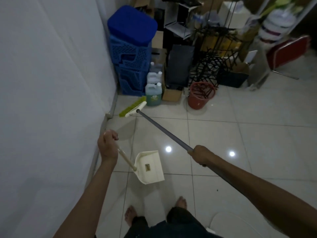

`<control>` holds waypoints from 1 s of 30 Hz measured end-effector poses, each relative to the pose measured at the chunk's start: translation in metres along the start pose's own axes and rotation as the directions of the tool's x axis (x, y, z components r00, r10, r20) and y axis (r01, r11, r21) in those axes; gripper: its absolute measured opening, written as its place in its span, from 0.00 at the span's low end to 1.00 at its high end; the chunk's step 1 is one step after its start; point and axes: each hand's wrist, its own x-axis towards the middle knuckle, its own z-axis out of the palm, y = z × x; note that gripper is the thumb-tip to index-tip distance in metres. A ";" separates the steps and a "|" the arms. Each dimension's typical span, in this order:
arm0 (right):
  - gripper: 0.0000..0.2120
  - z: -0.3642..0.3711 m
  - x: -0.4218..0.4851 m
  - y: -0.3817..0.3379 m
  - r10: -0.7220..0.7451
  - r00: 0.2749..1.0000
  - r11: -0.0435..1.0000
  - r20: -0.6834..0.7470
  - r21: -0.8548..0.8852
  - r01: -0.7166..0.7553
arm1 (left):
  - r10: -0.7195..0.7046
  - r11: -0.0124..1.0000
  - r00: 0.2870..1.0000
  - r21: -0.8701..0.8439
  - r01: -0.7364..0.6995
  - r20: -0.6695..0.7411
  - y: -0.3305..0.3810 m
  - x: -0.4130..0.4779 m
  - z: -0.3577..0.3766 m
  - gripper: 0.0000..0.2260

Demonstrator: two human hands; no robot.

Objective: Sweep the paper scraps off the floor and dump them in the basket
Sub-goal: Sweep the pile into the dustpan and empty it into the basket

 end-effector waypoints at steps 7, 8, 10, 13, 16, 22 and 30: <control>0.18 -0.062 -0.006 0.095 -0.008 0.999 1.000 -0.053 -0.018 0.007 | 0.021 0.999 0.998 -0.032 -0.019 0.053 0.020 -0.026 0.098 0.11; 0.18 -0.065 -0.006 0.102 -0.017 0.998 1.000 -0.056 -0.020 0.016 | 0.027 0.999 0.998 -0.036 -0.025 0.057 0.022 -0.028 0.102 0.10; 0.18 -0.078 -0.009 0.133 -0.020 0.997 1.000 -0.080 0.011 0.021 | 0.031 0.999 0.996 -0.021 -0.030 0.086 0.027 -0.038 0.131 0.10; 0.18 -0.091 -0.014 0.175 0.013 0.996 0.999 -0.092 0.051 -0.008 | 0.062 0.998 0.987 0.002 -0.063 0.146 0.031 -0.052 0.171 0.13; 0.18 -0.101 -0.020 0.209 0.054 0.993 0.994 -0.102 0.102 -0.044 | 0.065 0.998 0.973 -0.026 -0.061 0.220 0.035 -0.060 0.204 0.13; 0.19 -0.123 -0.030 0.268 0.155 0.979 0.970 -0.131 0.207 -0.125 | 0.053 0.998 0.950 -0.032 -0.046 0.308 0.045 -0.082 0.283 0.16; 0.23 -0.160 -0.036 0.349 0.302 0.936 0.899 -0.181 0.382 -0.216 | 0.015 0.996 0.872 -0.089 0.033 0.490 0.059 -0.113 0.415 0.22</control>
